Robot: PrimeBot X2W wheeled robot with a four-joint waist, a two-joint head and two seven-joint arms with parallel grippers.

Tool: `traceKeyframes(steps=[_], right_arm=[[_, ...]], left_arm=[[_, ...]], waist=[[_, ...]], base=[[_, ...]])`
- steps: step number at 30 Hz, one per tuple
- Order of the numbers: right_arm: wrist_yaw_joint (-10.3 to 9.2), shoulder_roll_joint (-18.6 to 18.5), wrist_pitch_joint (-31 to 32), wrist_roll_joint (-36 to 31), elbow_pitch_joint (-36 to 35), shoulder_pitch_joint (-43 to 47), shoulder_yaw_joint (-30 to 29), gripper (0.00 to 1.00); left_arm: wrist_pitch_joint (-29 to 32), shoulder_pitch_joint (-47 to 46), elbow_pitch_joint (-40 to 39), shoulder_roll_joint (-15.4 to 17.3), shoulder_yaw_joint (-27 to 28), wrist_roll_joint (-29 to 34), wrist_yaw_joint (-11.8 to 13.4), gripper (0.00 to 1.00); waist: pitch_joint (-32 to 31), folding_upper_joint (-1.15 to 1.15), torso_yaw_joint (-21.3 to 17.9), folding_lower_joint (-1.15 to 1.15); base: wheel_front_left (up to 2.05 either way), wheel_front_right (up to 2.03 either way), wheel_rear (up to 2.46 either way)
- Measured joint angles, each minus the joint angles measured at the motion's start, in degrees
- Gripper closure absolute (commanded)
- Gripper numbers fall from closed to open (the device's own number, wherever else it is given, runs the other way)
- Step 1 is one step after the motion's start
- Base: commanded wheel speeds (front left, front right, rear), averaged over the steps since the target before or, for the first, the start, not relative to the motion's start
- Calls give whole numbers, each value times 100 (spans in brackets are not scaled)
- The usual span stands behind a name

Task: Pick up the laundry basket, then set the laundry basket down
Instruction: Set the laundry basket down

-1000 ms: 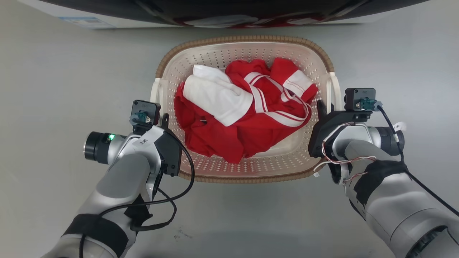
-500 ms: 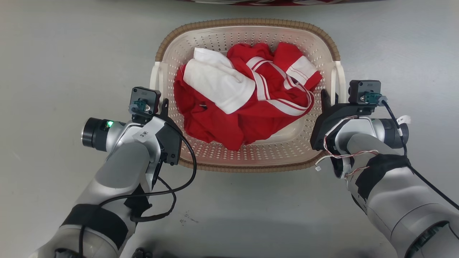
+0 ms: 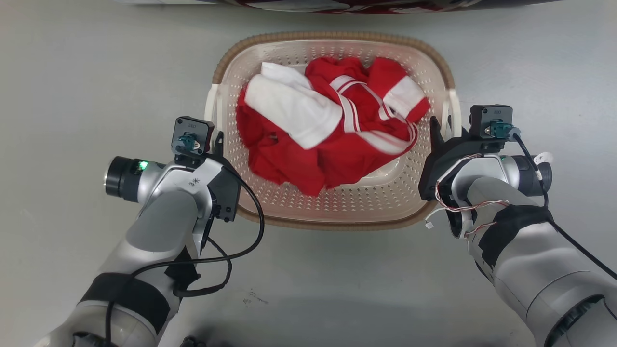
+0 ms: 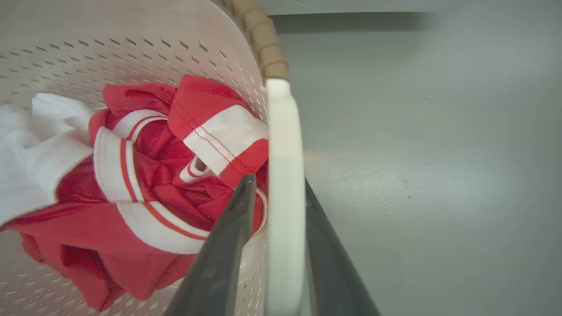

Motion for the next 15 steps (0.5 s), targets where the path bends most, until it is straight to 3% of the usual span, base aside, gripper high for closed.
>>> traceKeyframes(steps=[2, 4, 5, 10, 15], right_arm=[[0, 0, -3, 0, 1, 0, 7, 46], [0, 1, -9, 0, 0, 0, 12, 22], [0, 1, -29, 0, 0, 0, 15, 1], [0, 0, -45, 0, 1, 0, 23, 0], [0, 0, -53, -1, 11, 1, 37, 0]], left_arm=[[-16, -1, 40, 26, 1, 0, 42, 42], [-33, -1, 65, 19, 3, 0, 41, 22], [-34, -1, 73, 16, 3, 0, 42, 9], [-52, -1, 101, 15, 10, 0, 48, 0], [-101, 14, 127, 13, 24, -7, 58, 0]], waist=[[-18, 0, 4, 0], [-36, 0, 8, 0], [-45, 0, 10, 0], [-94, 0, 17, 0], [-176, 0, 23, 0]], base=[[0, 0, 0], [0, 0, 0], [0, 0, 0], [0, 0, 0], [0, 0, 0]])
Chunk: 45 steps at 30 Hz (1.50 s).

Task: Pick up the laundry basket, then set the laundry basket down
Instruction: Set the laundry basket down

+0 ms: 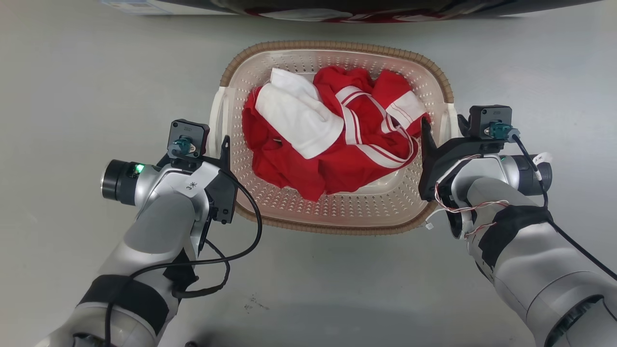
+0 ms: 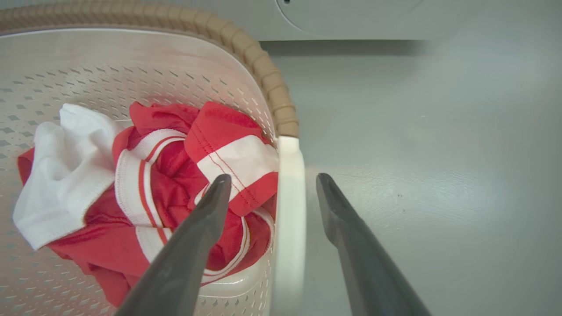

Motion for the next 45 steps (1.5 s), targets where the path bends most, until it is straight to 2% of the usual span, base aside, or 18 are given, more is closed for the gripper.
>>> traceKeyframes(steps=[9, 20, 26, 45], right_arm=[[1, 1, -91, -1, 38, 26, -4, 0], [154, -53, -152, -19, -29, 221, -163, 0], [210, -121, -152, -27, -296, 448, -339, 0], [142, -421, -152, -513, -1674, 2045, -1211, 0]], left_arm=[[-194, 69, 13, -1, 30, -10, 0, 0], [-442, 486, -45, 18, 126, -66, -27, 0], [-463, 821, -221, 187, 189, -66, -18, 0], [-463, 2730, -1927, 533, 965, 82, 267, 0]], waist=[[-293, 0, -13, 0], [-926, 0, -89, 0], [-1382, 0, -157, 1], [-2885, -1, -353, 0]], base=[[0, 0, 0], [0, 0, 0], [0, 0, 0], [0, 0, 0]])
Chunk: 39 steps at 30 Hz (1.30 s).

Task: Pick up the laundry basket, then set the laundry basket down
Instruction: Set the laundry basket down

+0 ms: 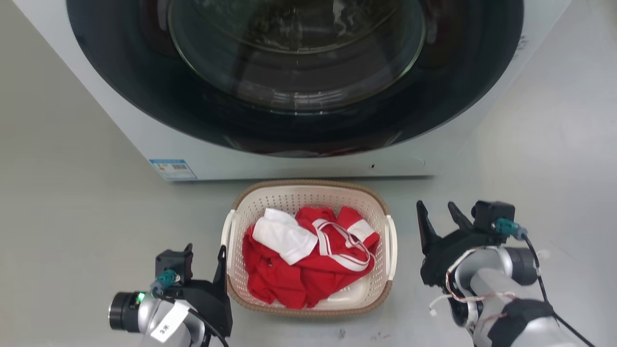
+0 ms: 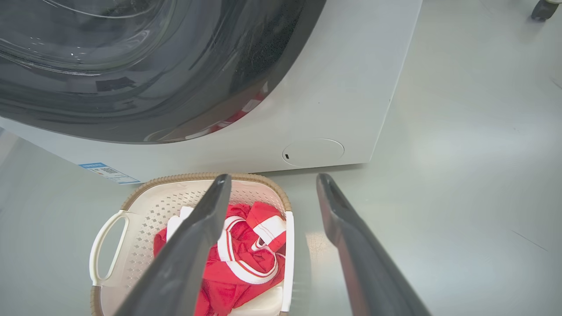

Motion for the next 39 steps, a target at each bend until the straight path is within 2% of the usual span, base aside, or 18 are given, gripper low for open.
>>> traceKeyframes(steps=[11, 16, 21, 29, 39], right_arm=[[-97, -125, 0, -683, -1462, 1550, -715, 0], [-101, -126, -1, -1061, -2139, 2246, -1020, 0], [-102, -127, -1, -1511, -2653, 2919, -1615, 0], [-118, -32, 0, -2269, -3554, 3752, -2312, 0], [-118, 148, -1, -2962, -4377, 4301, -2786, 0]], left_arm=[[0, 1652, -1411, 240, 724, 428, 74, 0], [0, 2293, -1913, 237, 1285, 695, 74, 0], [0, 2842, -2497, 188, 1768, 1114, 74, 0], [0, 3565, -3471, -44, 2339, 1706, 75, 0], [0, 4004, -4347, -223, 2542, 2271, 74, 0]], waist=[[-1029, 0, -95, 0], [-1407, 0, -164, 0], [-1704, 0, -241, 0], [-1919, 0, -350, 1], [-1955, 1, -388, 1]], base=[[0, 0, 0], [0, 0, 0], [0, 0, 0], [0, 0, 0], [0, 0, 0]])
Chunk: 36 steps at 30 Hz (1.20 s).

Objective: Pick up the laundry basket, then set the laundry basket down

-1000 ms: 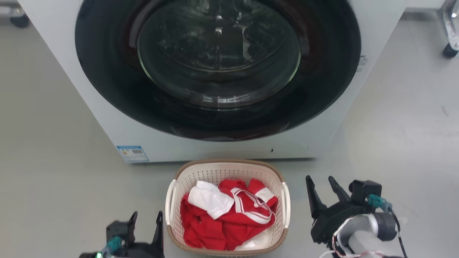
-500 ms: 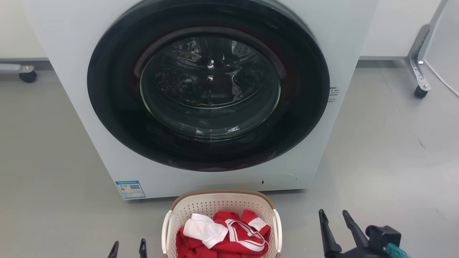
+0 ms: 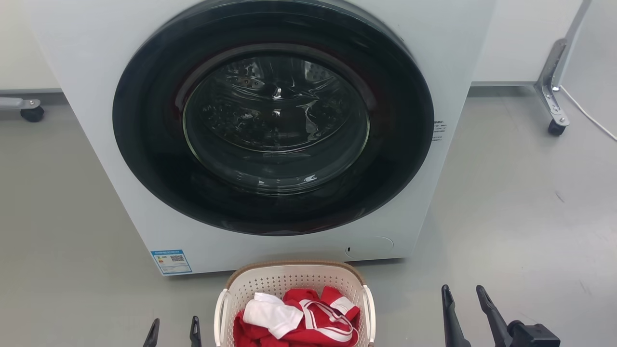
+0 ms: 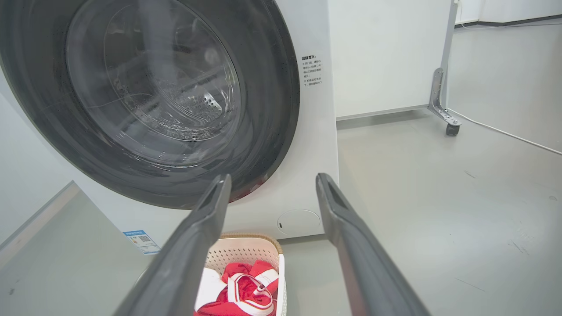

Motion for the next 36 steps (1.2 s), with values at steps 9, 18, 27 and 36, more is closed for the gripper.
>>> traceKeyframes(steps=[9, 18, 27, 36], right_arm=[[0, 86, 0, -342, -412, 236, -222, 0], [0, 163, -13, -472, -643, 373, -277, 0], [0, 200, -16, -615, -766, 463, -332, 0], [3, 214, 18, -608, -465, 565, -324, 100]], left_arm=[[0, 125, -446, -46, 16, 310, 0, 0], [0, 235, -628, -92, 103, 476, 0, 0], [0, 341, -769, -126, 181, 668, 0, 0], [10, 341, -454, -162, 153, 666, -8, 100]], waist=[[-22, 0, -22, 0], [-38, 0, -45, 0], [-28, 0, -58, 0], [-15, 0, -57, 1]], base=[[0, 0, 0], [0, 0, 0], [0, 0, 0], [0, 0, 0]])
